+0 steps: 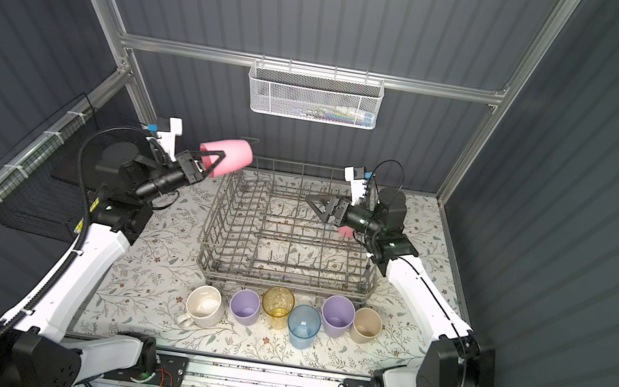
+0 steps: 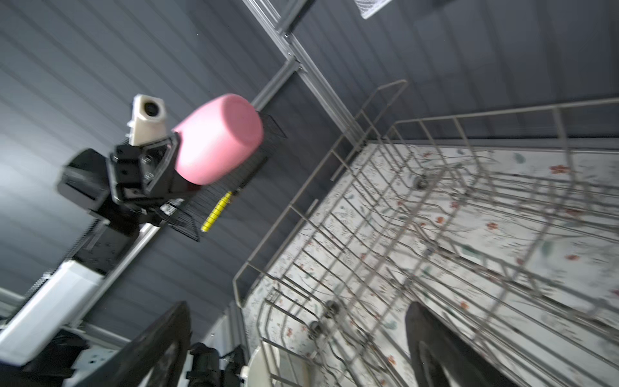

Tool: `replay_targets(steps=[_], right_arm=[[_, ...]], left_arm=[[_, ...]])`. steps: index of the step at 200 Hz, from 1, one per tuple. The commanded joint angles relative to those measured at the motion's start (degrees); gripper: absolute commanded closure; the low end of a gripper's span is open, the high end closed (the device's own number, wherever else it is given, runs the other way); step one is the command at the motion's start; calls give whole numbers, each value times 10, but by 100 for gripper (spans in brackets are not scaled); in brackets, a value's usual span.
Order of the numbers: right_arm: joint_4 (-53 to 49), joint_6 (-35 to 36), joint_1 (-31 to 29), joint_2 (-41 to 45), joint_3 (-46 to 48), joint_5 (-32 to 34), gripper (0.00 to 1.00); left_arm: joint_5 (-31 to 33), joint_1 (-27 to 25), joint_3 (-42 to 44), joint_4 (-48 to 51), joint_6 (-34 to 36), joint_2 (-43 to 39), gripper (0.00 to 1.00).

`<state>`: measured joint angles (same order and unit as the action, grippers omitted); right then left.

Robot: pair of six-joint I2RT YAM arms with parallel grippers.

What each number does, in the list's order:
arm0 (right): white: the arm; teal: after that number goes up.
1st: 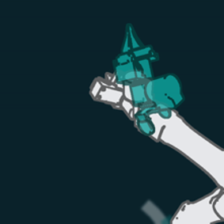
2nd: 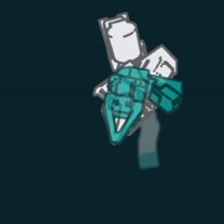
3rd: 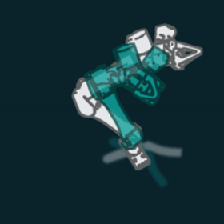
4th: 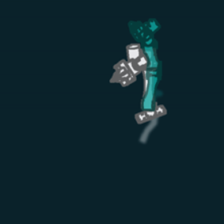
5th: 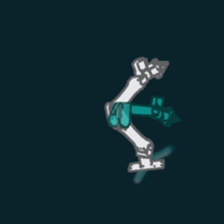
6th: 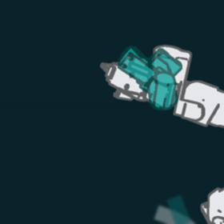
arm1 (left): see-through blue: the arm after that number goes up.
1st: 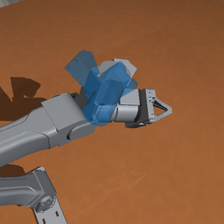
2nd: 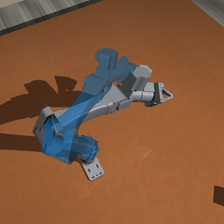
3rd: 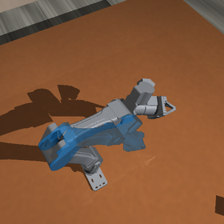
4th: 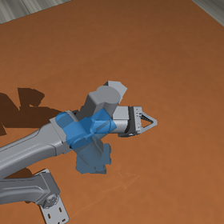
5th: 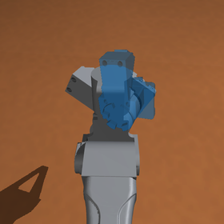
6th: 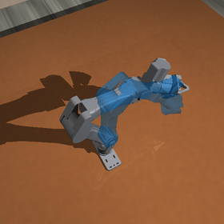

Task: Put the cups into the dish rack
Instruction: 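Lift the second pink cup with the left gripper while the right gripper approaches, then grasp the second pink cup with the right gripper while the left gripper opens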

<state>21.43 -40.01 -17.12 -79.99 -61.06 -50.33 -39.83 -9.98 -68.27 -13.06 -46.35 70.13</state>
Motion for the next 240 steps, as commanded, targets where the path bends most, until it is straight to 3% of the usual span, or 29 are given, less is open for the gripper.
replay_targets(steps=[1,37,65,114,240], right_arm=[[205,-149,4,-31,20,-71,1],[411,-305,6,-99,31,-92,1],[487,-364,6,-134,30,-90,1],[487,-369,7,-147,26,-88,1],[539,-424,5,-184,-1,-100,1]], left_arm=[[-53,-23,8,-114,-21,26,100],[-71,-62,26,-196,-36,70,100],[-82,-90,29,-233,-51,99,100],[-92,-136,16,-247,-40,134,100],[-98,-178,-9,-271,-56,194,100]])
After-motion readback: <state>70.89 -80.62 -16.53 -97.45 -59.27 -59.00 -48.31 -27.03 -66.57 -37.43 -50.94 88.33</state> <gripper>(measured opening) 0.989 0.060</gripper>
